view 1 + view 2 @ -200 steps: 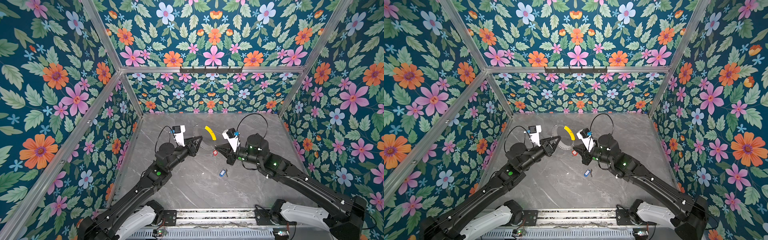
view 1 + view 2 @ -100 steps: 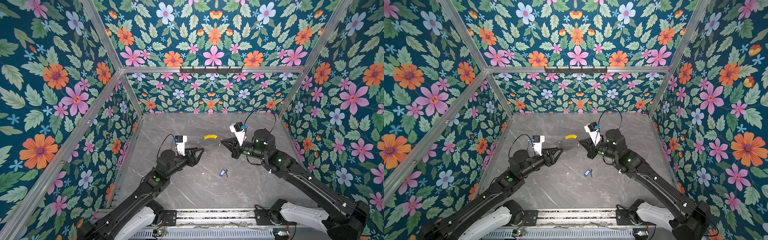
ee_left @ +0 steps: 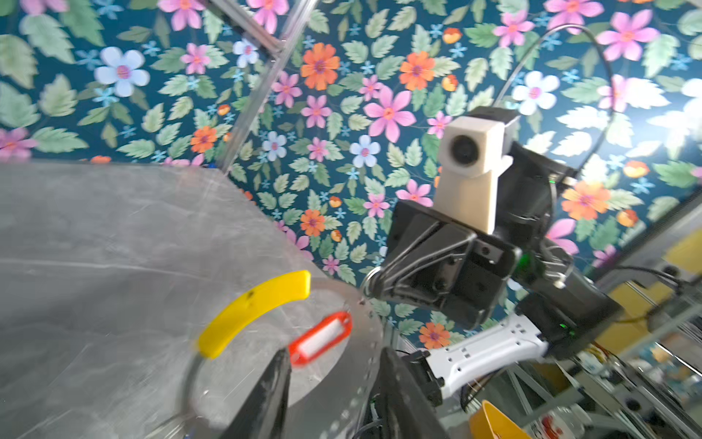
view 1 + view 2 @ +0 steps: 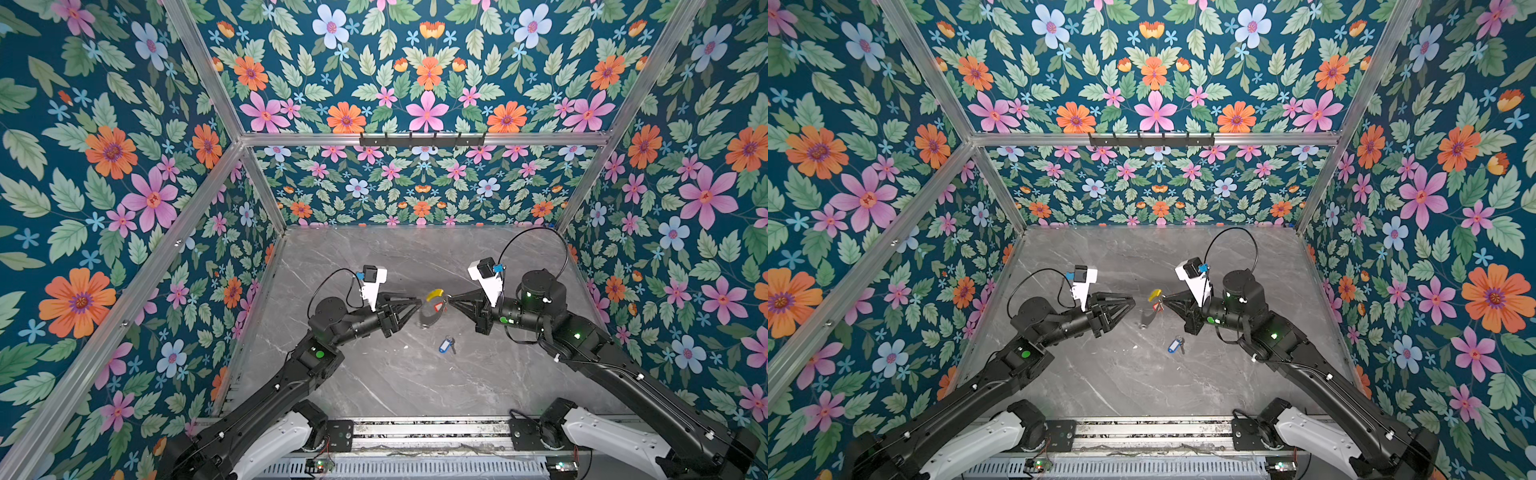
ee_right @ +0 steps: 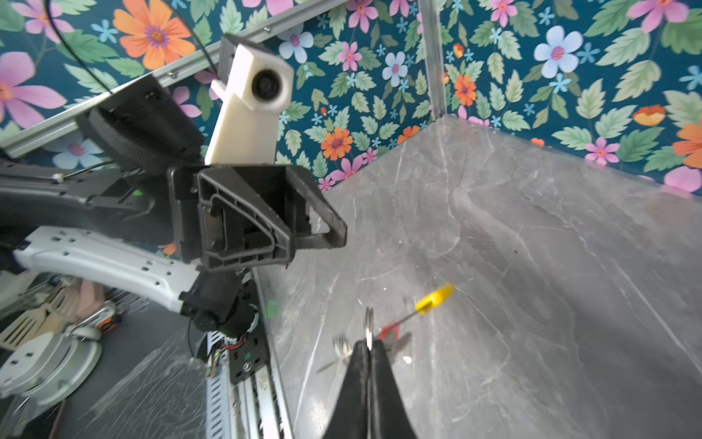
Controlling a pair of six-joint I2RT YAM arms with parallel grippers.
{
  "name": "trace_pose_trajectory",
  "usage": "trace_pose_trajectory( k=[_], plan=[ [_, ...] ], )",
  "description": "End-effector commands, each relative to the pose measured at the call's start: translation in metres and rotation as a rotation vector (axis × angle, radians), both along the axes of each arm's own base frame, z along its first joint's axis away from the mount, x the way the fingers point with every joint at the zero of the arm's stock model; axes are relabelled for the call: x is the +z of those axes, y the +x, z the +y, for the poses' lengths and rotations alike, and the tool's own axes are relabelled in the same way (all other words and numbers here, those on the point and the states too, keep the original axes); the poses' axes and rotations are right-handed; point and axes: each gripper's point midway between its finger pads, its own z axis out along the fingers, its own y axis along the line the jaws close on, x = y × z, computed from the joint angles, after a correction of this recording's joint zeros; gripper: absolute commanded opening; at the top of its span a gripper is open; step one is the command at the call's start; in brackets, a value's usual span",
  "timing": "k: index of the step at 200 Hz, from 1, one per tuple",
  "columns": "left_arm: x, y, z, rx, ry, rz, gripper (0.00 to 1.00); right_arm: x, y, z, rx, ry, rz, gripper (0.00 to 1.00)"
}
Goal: Remove the keys from the keyring
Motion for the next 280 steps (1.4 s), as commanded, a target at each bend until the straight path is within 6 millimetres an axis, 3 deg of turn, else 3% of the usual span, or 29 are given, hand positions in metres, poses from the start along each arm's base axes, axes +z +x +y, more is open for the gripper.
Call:
trace_pose_trajectory(
  k=[1, 22, 53, 195, 230, 267, 280],
  plan=[
    [0.033, -0.025, -0.006, -0.144, -0.060, -0.179, 0.40, 0.010, -0.023, 0.005, 0.120, 0.042, 0.020, 0.00],
    [0.032, -0.028, -0.014, -0.204, -0.037, -0.193, 0.36, 0.018, -0.039, 0.008, 0.203, 0.076, 0.031, 0.00],
    [0.034, -0.039, -0.022, -0.337, -0.053, -0.182, 0.28, 0.023, -0.047, 0.010, 0.250, 0.099, 0.041, 0.00],
    [0.032, -0.048, -0.032, -0.494, -0.088, -0.114, 0.13, 0.024, -0.034, 0.016, 0.223, 0.088, 0.044, 0.00],
    [0.030, -0.047, -0.034, -0.501, -0.083, -0.098, 0.14, 0.025, -0.030, 0.017, 0.212, 0.081, 0.039, 0.00],
    [0.031, -0.045, -0.034, -0.490, -0.088, -0.096, 0.00, 0.028, -0.027, 0.019, 0.207, 0.084, 0.036, 0.00],
    [0.033, -0.043, -0.034, -0.475, -0.094, -0.096, 0.00, 0.032, -0.025, 0.019, 0.202, 0.090, 0.032, 0.00]
  ],
)
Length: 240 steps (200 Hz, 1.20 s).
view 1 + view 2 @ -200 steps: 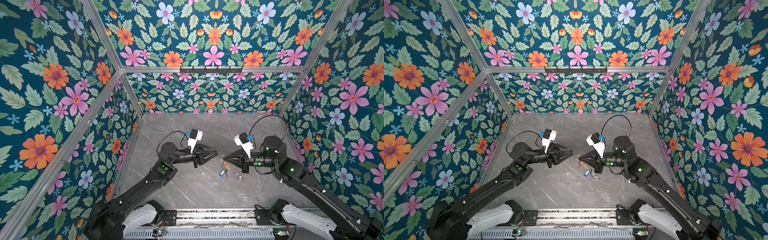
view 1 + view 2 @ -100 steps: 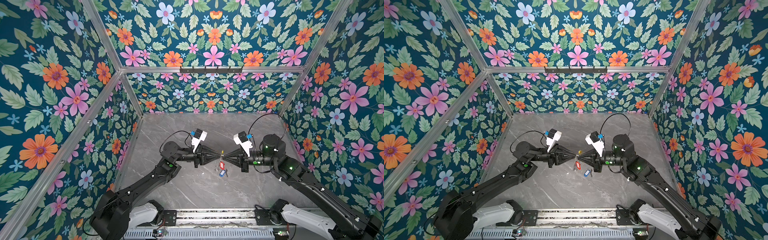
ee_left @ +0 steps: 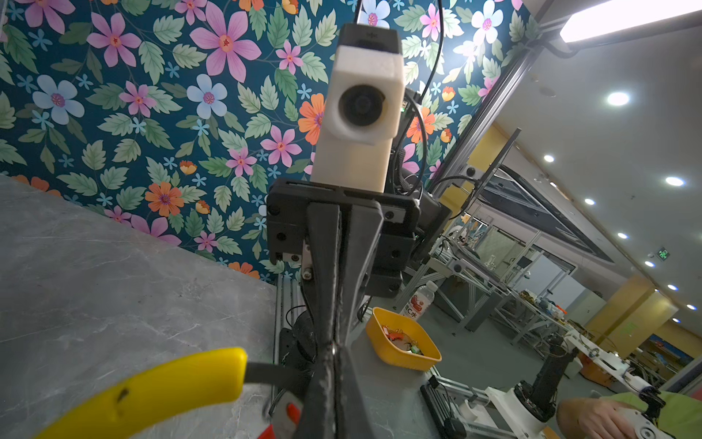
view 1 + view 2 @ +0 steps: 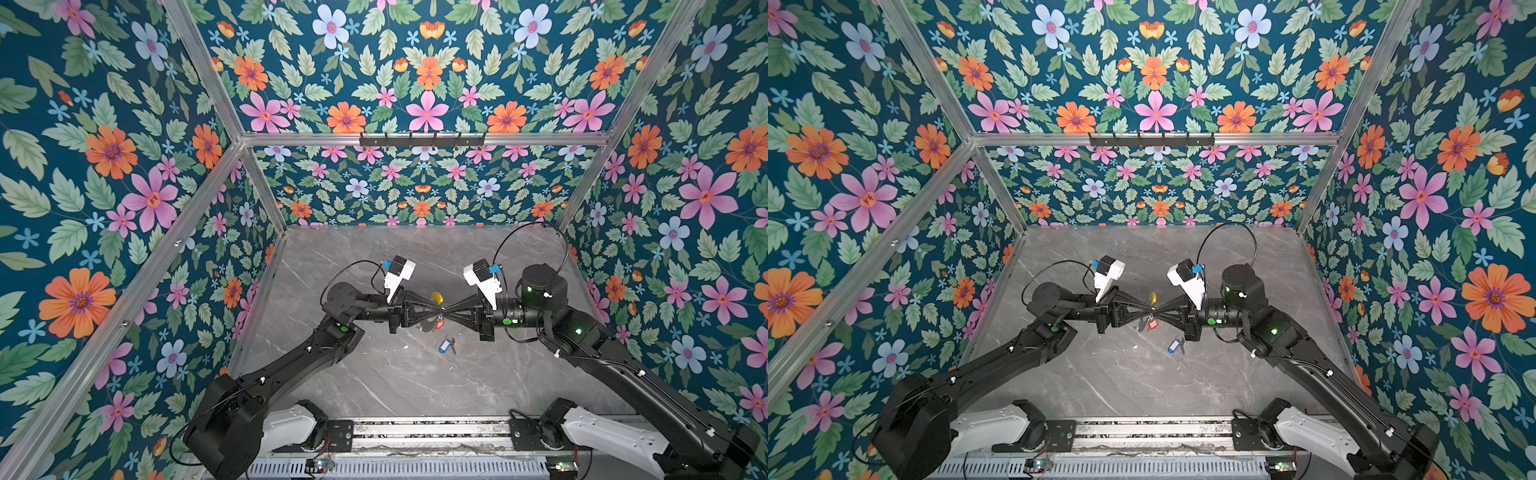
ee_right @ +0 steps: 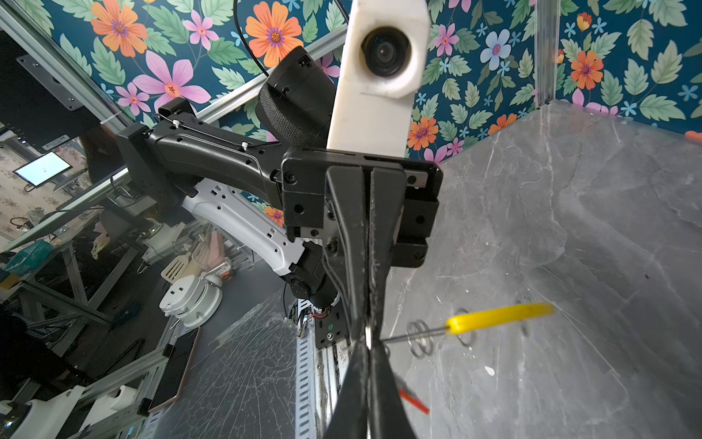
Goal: Remove the keys from the keyring
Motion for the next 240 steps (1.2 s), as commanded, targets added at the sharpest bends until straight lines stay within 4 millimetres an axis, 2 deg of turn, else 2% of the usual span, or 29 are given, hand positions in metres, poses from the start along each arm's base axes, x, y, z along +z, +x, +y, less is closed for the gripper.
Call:
trace_pose_trajectory(
  k=[1, 25, 54, 82, 111, 145, 169, 214, 240],
  plan=[
    [0.010, -0.004, 0.001, -0.004, -0.031, -0.035, 0.00, 0.011, 0.007, 0.001, -0.025, 0.022, -0.040, 0.00],
    [0.013, 0.005, 0.004, 0.082, -0.062, -0.037, 0.00, 0.017, 0.014, -0.001, -0.074, 0.042, -0.056, 0.00],
    [0.019, 0.019, 0.015, 0.237, -0.134, -0.056, 0.00, 0.033, 0.021, -0.010, -0.163, 0.129, -0.112, 0.29],
    [0.032, 0.024, 0.031, 0.344, -0.246, -0.095, 0.00, 0.049, 0.026, -0.015, -0.215, 0.258, -0.134, 0.36],
    [0.043, 0.024, 0.046, 0.403, -0.358, -0.118, 0.00, 0.052, 0.028, -0.004, -0.181, 0.331, -0.098, 0.38],
    [0.056, 0.019, 0.056, 0.385, -0.476, -0.119, 0.00, 0.062, 0.025, 0.009, -0.149, 0.380, -0.094, 0.39],
    [0.054, 0.023, 0.057, 0.395, -0.496, -0.109, 0.00, 0.070, 0.025, 0.016, -0.138, 0.417, -0.089, 0.39],
    [0.055, 0.023, 0.058, 0.397, -0.516, -0.098, 0.00, 0.069, 0.028, 0.035, -0.120, 0.395, -0.078, 0.39],
    [0.054, 0.023, 0.059, 0.400, -0.517, -0.094, 0.00, 0.070, 0.028, 0.040, -0.105, 0.393, -0.078, 0.32]
  ],
)
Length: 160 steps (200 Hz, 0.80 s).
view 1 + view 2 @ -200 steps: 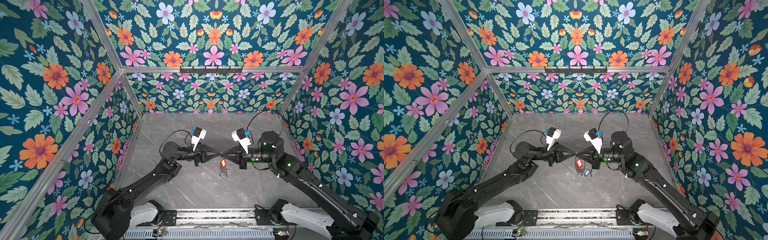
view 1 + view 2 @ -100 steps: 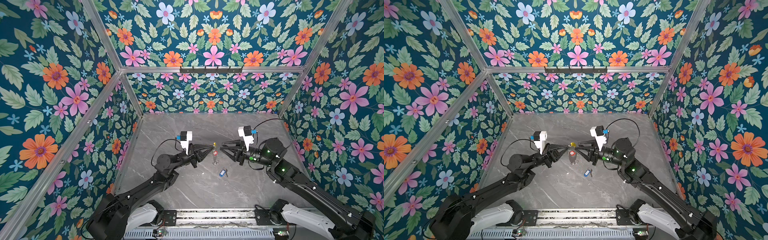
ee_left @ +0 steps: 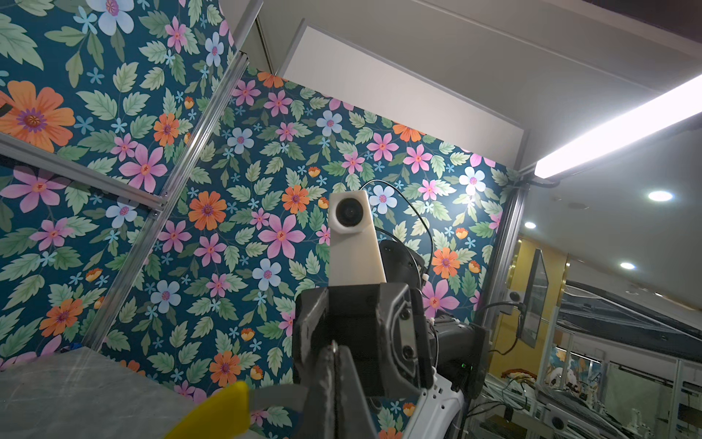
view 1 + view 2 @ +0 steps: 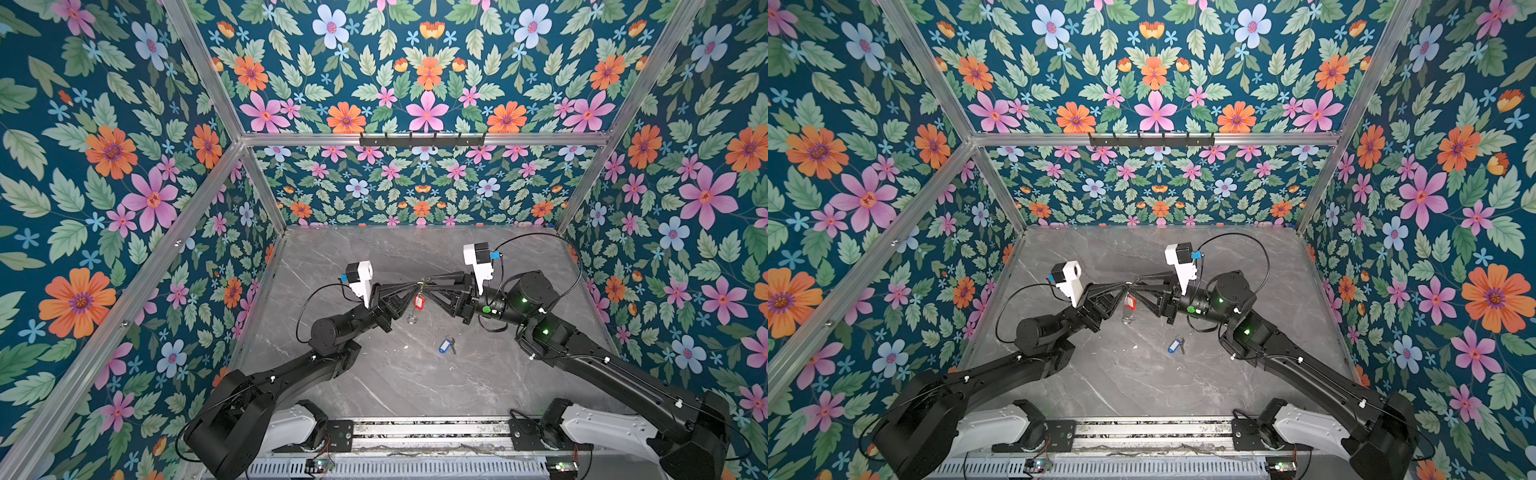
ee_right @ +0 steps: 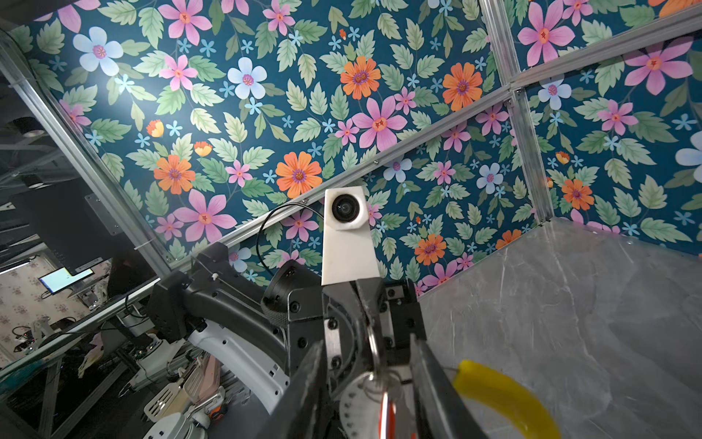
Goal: Remove the keys from the keyring
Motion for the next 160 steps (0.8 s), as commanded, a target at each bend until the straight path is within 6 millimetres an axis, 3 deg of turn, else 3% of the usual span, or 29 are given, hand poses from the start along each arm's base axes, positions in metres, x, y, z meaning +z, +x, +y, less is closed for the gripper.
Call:
trace_pose_trajectory(
  k=[1, 31, 87, 160],
  plan=[
    [0.012, -0.009, 0.009, 0.003, -0.053, -0.052, 0.00, 0.013, -0.003, 0.002, 0.011, 0.034, -0.038, 0.32],
    [0.012, -0.008, 0.010, 0.013, -0.059, -0.050, 0.00, 0.012, -0.005, 0.007, 0.034, 0.027, -0.035, 0.22],
    [0.013, -0.009, 0.013, 0.029, -0.066, -0.058, 0.00, 0.004, -0.004, 0.007, 0.020, 0.015, -0.022, 0.20],
    [0.013, -0.006, 0.012, 0.025, -0.067, -0.047, 0.00, 0.001, -0.010, 0.011, 0.068, 0.001, -0.023, 0.00]
  ],
)
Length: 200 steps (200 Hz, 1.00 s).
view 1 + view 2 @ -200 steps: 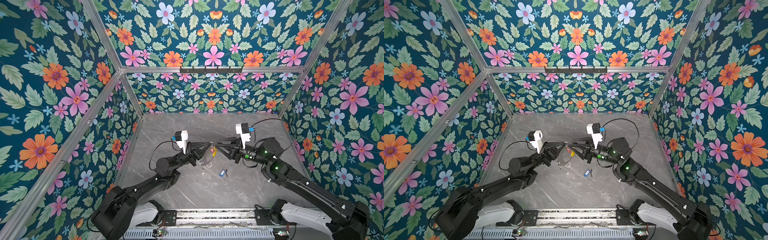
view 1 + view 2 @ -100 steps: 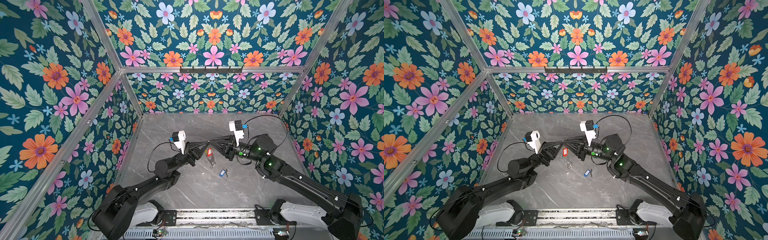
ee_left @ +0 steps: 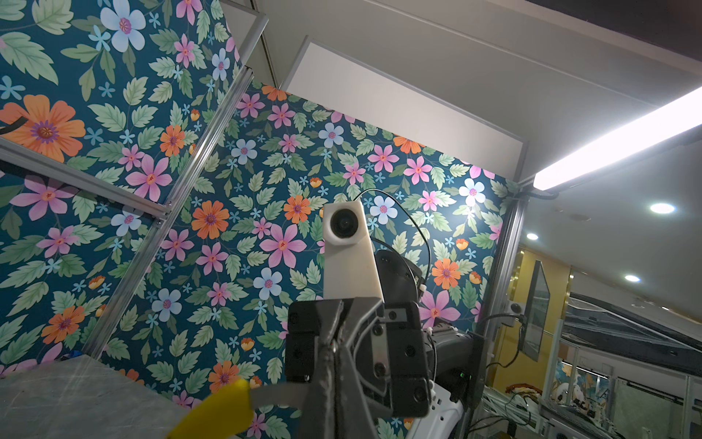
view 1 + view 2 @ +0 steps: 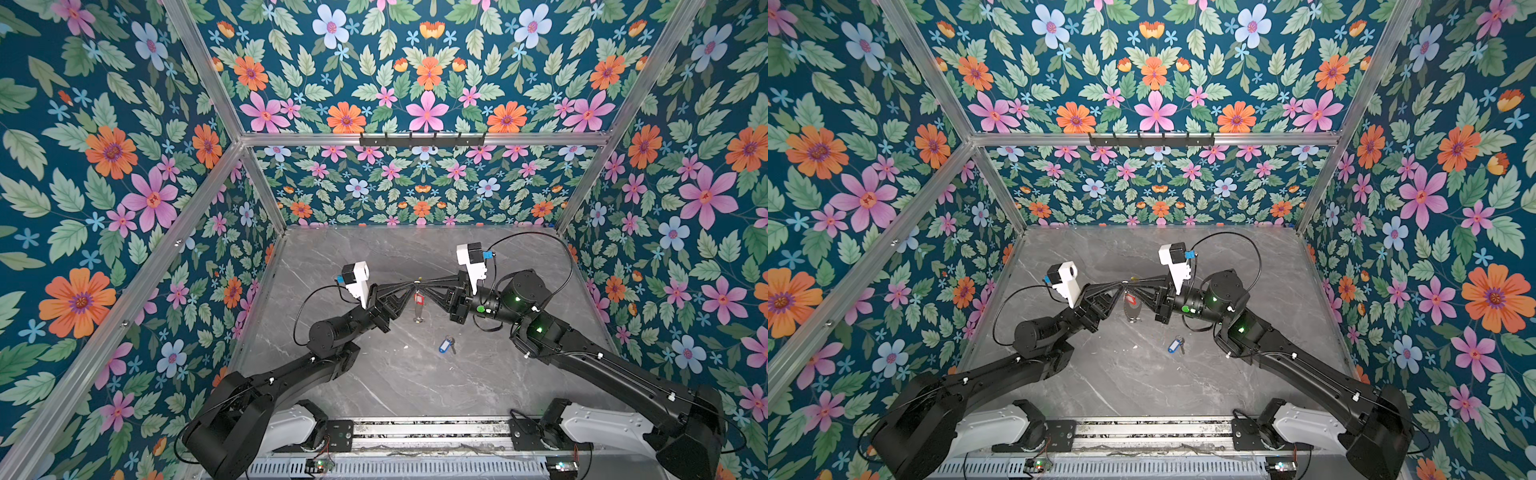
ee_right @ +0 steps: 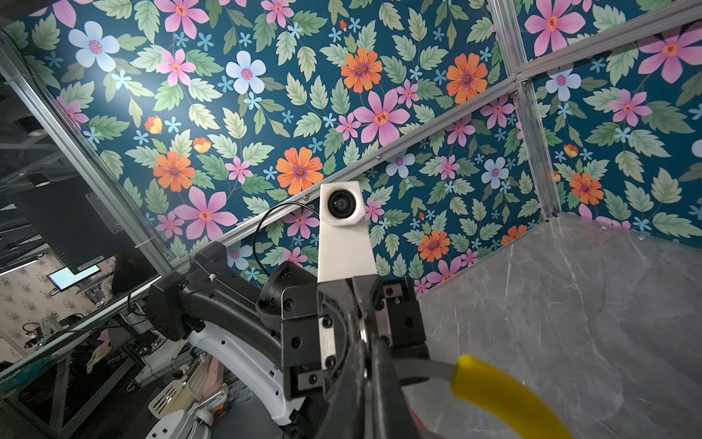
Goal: Remove the keys from the keyring
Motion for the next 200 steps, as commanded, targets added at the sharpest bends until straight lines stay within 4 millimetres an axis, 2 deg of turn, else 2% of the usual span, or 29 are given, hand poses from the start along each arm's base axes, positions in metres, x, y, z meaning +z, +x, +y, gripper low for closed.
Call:
trace_pose_trajectory(
  k=[1, 12, 36, 54, 82, 101, 147, 176, 200],
  plan=[
    [0.012, -0.007, 0.006, 0.001, -0.040, -0.053, 0.00, 0.007, -0.008, 0.001, 0.040, 0.012, -0.023, 0.00],
    [0.012, -0.008, 0.007, -0.003, -0.042, -0.050, 0.01, 0.006, -0.010, -0.002, 0.034, 0.004, -0.021, 0.00],
    [0.011, -0.009, 0.006, -0.005, -0.006, -0.031, 0.28, 0.003, -0.014, -0.012, 0.005, -0.040, -0.019, 0.00],
    [0.005, -0.009, 0.000, -0.013, 0.068, -0.005, 0.39, -0.004, -0.019, -0.019, -0.012, -0.112, -0.006, 0.00],
    [-0.008, -0.007, -0.009, -0.025, 0.220, 0.046, 0.39, -0.024, -0.031, -0.032, 0.004, -0.276, 0.018, 0.00],
    [-0.016, -0.006, -0.016, -0.033, 0.352, 0.072, 0.36, -0.030, -0.039, -0.039, 0.025, -0.340, 0.020, 0.00],
    [-0.025, -0.025, -0.034, -0.204, 0.552, 0.059, 0.34, -0.032, -0.058, -0.044, 0.121, -0.425, 0.007, 0.00],
    [-0.033, -0.030, -0.038, -0.251, 0.632, 0.061, 0.35, -0.031, -0.059, -0.046, 0.127, -0.453, 0.000, 0.00],
    [-0.029, -0.037, -0.037, -0.284, 0.644, 0.041, 0.36, -0.030, -0.061, -0.045, 0.141, -0.460, 0.000, 0.00]
  ],
)
